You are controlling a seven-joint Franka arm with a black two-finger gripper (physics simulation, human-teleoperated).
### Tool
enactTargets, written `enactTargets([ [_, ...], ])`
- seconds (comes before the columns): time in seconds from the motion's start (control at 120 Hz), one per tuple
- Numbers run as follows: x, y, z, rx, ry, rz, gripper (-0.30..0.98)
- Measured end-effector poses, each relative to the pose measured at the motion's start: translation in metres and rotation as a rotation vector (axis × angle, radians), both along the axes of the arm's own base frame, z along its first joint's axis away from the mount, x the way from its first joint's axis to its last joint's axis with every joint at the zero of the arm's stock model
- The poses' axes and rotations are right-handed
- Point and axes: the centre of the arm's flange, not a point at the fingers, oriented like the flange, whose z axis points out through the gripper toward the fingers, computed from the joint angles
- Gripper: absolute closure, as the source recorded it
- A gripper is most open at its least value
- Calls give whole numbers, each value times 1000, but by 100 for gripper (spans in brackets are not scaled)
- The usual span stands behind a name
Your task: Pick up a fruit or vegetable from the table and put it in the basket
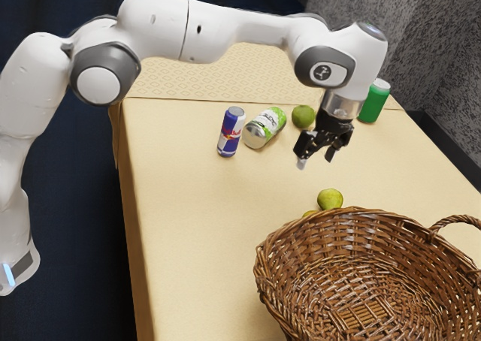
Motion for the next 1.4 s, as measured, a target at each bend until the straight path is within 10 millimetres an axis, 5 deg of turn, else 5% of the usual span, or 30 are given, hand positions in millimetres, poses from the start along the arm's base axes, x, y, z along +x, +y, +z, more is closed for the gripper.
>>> enactTargets([
  [0.108, 22, -15, -35, -21, -29, 1, 0],
  [0.442, 43, -20, -76, -31, -59, -252, 0],
  [0.817, 50, -20, -76, -26, -93, -459, 0],
  [1.4, 81, -7, -111, -31, -133, -609, 0],
])
